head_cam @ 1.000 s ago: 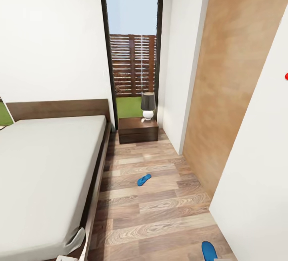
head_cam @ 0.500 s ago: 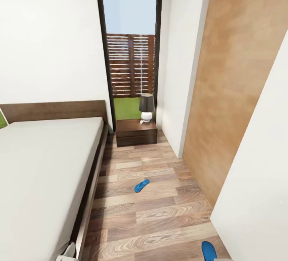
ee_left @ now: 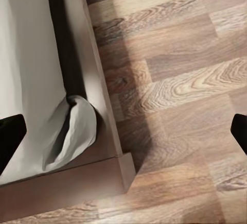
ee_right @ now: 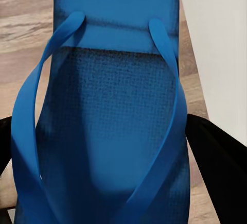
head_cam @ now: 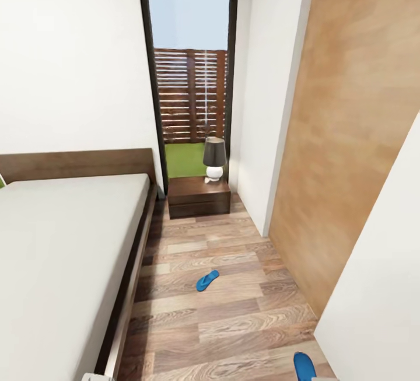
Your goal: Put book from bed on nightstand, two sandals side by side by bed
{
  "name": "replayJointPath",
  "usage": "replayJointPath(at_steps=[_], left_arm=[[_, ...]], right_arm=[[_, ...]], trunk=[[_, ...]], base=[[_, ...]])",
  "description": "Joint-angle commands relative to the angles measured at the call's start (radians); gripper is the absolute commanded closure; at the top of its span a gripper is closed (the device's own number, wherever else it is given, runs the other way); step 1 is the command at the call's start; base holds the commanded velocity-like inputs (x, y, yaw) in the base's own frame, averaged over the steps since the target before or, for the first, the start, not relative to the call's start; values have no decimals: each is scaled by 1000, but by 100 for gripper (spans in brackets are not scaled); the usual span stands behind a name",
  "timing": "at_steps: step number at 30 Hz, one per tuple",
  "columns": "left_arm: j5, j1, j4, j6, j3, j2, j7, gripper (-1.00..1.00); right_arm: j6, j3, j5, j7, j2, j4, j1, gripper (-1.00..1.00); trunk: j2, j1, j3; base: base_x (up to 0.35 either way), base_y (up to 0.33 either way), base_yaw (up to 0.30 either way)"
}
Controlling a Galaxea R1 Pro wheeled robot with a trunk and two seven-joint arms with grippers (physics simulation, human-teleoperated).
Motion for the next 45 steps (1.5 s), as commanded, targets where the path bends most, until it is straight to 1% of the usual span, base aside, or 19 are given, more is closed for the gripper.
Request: replayJointPath(at_steps=[1,11,45], left_arm=[[3,-1,1,-4,-6,1,0,-100],[3,-1,1,-4,-6,1,0,-100],[3,-1,1,-4,-6,0,0,-100]], right_arm=[[-4,1,-3,-2,0,1,-1,100],[-4,0,-2,-2,6,1,2,100],[-8,1,-2,-2,11,1,5,100]], trunk=[[-1,0,-1],[-1,0,-1],[-1,0,-1]], base=[[231,4,0],[222,-63,0],[230,-4,0]])
